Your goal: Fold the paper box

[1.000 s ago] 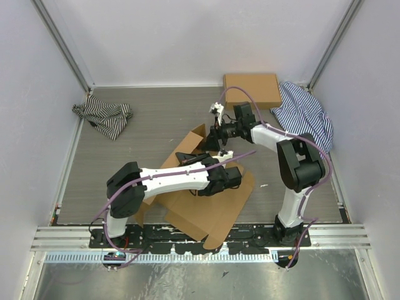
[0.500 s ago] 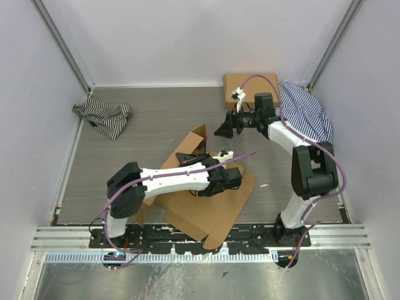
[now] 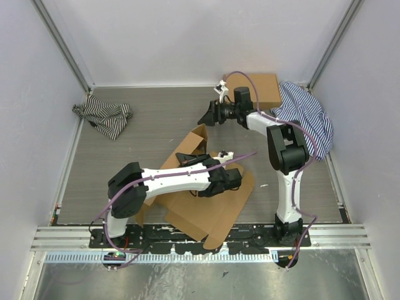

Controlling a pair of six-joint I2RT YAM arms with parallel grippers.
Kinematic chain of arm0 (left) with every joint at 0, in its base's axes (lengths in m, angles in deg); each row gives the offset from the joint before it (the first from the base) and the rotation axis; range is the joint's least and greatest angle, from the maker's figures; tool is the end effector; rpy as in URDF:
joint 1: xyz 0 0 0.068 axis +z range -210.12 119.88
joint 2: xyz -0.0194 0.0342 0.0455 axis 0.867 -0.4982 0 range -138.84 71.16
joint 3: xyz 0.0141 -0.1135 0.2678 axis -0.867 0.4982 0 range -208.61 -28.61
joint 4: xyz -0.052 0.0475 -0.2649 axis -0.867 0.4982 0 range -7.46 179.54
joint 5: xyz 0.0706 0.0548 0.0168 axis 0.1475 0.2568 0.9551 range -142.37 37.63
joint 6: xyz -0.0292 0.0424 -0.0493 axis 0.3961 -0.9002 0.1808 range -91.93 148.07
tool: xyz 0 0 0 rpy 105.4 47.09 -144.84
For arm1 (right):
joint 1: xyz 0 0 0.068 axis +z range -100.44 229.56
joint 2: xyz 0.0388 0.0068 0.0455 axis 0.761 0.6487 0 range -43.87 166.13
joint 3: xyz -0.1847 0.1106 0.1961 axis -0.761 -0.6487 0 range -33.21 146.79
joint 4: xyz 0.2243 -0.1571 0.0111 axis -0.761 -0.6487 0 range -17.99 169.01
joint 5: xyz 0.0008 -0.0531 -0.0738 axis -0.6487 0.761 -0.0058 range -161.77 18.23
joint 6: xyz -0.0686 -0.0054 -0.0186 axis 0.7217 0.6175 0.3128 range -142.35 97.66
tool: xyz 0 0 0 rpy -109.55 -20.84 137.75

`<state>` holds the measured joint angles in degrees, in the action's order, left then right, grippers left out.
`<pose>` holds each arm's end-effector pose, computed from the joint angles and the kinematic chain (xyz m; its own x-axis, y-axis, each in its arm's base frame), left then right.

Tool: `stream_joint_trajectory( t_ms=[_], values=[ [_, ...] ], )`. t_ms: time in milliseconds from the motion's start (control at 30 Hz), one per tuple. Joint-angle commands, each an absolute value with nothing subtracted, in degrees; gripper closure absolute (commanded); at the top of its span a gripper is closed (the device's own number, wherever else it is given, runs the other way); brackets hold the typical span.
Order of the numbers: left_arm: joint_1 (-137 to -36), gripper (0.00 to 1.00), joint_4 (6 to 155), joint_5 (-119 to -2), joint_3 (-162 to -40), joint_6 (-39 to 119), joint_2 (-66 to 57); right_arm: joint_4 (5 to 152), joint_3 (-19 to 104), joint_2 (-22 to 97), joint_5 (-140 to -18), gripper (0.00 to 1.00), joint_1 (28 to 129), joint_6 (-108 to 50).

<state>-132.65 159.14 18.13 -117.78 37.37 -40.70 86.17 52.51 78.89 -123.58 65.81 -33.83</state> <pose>0.1643 -0.3381 0.2394 -0.3512 0.9363 0.0089 0.3114 0.1078 0.9441 0.4778 0.1874 0.1887 -0.6334 -0.0565 -0.7717 -0.7155 0.4226 0.5563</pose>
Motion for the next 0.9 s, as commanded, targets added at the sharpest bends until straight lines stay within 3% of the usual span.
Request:
stream_joint_trajectory(
  t_ms=[0, 233, 867],
  values=[
    [-133.2, 1.00, 159.6, 12.6, -117.0, 39.3, -43.0, 92.6, 51.5, 77.2, -130.2, 0.29, 67.2, -35.5],
    [-133.2, 1.00, 161.7, 12.9, -118.3, 40.9, -43.3, 90.9, 42.0, 69.9, -133.3, 0.29, 67.3, -29.9],
    [-133.2, 1.00, 163.3, 12.6, -120.3, 42.6, -42.7, 89.2, 26.6, 58.2, -127.7, 0.26, 68.1, -21.0]
  ],
)
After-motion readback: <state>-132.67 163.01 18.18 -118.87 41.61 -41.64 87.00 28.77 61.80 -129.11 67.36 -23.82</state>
